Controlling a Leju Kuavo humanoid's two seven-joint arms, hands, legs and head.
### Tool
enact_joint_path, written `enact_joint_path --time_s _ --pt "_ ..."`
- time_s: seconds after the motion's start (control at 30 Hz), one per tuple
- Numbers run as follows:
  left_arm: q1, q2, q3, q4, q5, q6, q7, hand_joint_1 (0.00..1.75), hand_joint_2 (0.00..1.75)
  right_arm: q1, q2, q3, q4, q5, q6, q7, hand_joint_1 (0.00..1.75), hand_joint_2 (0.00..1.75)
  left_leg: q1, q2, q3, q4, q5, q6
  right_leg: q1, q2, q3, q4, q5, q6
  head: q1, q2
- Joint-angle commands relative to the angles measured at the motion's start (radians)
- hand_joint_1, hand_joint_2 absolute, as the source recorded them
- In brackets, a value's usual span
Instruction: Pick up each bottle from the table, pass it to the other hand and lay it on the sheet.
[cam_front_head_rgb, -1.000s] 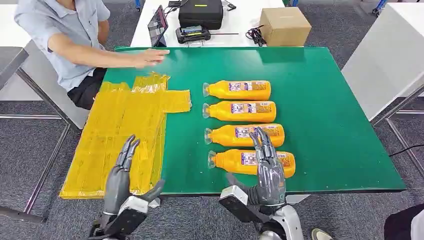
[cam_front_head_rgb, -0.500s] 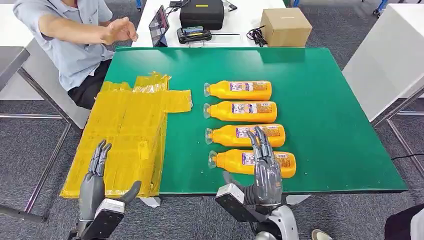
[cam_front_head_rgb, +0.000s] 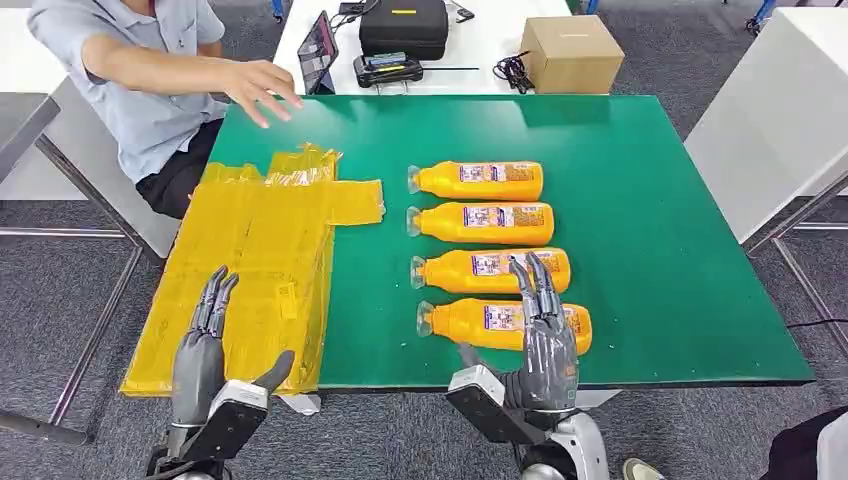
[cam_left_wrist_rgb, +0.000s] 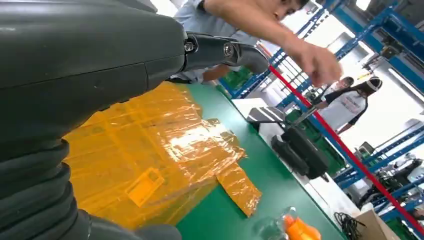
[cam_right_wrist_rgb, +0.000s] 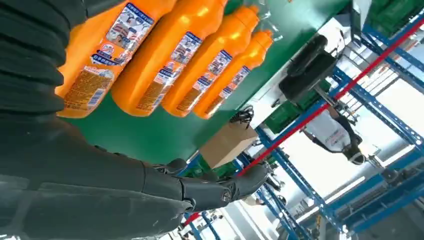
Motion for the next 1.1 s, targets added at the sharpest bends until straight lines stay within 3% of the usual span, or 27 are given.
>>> enact_joint_path --time_s 0.03,0.23,1.1 --pt "-0.045 -0.003 -0.028 0.081 -0.009 0.016 0.016 0.0 1.75 -0.043 -0.041 -0.059 0.089 0.073 0.057 0.041 0.0 1.75 0.001 0.001 0.005 -0.001 -0.001 -0.002 0.002 0.0 0.006 -0.002 -0.001 -0.002 0.0 0.0" --pt "-0.046 -0.003 -0.041 0.103 -0.02 -0.005 0.009 0.0 1.75 -0.108 -0.084 -0.068 0.231 0.246 0.119 0.23 0.0 1.75 0.002 0.002 0.006 -0.003 -0.001 -0.001 0.002 0.001 0.007 -0.004 0.0 -0.002 0.0 0.0" --pt "-0.037 -0.003 -0.077 0.108 -0.036 -0.017 0.029 0.0 1.75 -0.104 -0.106 -0.063 0.234 0.351 0.138 0.294 0.0 1.75 0.0 0.001 0.002 -0.001 -0.001 -0.001 0.001 0.0 0.002 -0.001 0.0 -0.001 0.0 0.0"
